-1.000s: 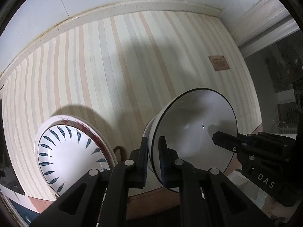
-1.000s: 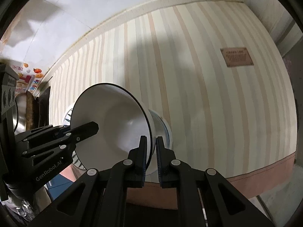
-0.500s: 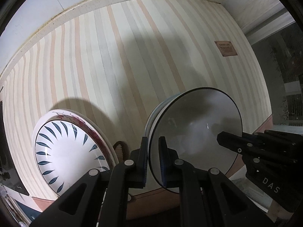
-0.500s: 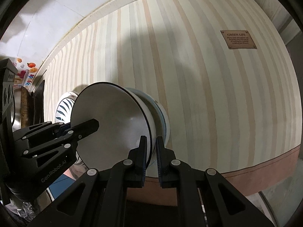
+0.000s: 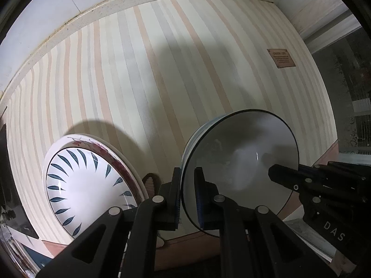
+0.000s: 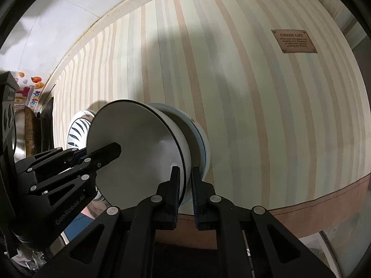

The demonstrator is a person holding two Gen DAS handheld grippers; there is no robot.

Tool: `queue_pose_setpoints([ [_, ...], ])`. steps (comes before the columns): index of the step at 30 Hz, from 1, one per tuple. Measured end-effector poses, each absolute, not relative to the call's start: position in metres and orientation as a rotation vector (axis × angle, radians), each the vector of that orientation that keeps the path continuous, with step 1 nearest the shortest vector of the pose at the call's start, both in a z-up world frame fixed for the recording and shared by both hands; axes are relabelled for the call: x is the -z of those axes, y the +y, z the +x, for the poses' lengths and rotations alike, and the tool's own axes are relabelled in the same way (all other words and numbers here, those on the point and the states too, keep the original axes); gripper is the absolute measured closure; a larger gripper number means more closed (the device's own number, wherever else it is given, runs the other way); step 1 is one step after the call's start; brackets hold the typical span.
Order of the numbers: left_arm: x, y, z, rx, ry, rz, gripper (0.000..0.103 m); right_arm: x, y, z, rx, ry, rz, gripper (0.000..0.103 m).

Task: Organize plates and bowls
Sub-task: 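Carry the black-rimmed bowl with both grippers and lower it into the bowl stack, then open both grippers and move them to the nested bowl stack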

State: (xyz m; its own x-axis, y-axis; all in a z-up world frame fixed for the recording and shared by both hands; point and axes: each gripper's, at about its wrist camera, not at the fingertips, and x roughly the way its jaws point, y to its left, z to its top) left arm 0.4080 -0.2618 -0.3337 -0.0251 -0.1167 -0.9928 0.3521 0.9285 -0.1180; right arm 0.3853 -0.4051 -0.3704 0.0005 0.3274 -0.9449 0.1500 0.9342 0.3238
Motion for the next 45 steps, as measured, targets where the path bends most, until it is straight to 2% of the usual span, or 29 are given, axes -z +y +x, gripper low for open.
queue_pose_setpoints([
  [20, 0.329, -0.261, 0.403, 0.358, 1.544, 0.185, 0.093, 0.367, -0.412, 0.383, -0.125, 1.559, 0.383, 0.085],
  [26, 0.294, -0.259, 0.393, 0.387, 1.478, 0.189, 0.093, 0.351, -0.414, 0.375, -0.119, 1.530, 0.398, 0.085],
  [30, 0.260, -0.258, 0.384, 0.408, 1.420, 0.197, 0.092, 0.318, -0.414, 0.362, -0.110, 1.470, 0.376, 0.083],
  [35, 0.221, -0.248, 0.372, 0.444, 1.365, 0.170, 0.084, 0.267, -0.411, 0.340, -0.111, 1.388, 0.362, 0.052],
  [40, 0.192, -0.240, 0.359, 0.462, 1.316, 0.169, 0.072, 0.226, -0.407, 0.319, -0.099, 1.316, 0.347, 0.039],
  [42, 0.183, -0.236, 0.354, 0.470, 1.308, 0.158, 0.062, 0.213, -0.407, 0.312, -0.091, 1.297, 0.341, 0.033],
  [44, 0.176, -0.234, 0.350, 0.473, 1.296, 0.162, 0.031, 0.201, -0.407, 0.303, -0.083, 1.279, 0.329, 0.028],
  [45, 0.173, -0.233, 0.348, 0.471, 1.290, 0.165, 0.026, 0.198, -0.405, 0.300, -0.078, 1.272, 0.323, 0.027],
])
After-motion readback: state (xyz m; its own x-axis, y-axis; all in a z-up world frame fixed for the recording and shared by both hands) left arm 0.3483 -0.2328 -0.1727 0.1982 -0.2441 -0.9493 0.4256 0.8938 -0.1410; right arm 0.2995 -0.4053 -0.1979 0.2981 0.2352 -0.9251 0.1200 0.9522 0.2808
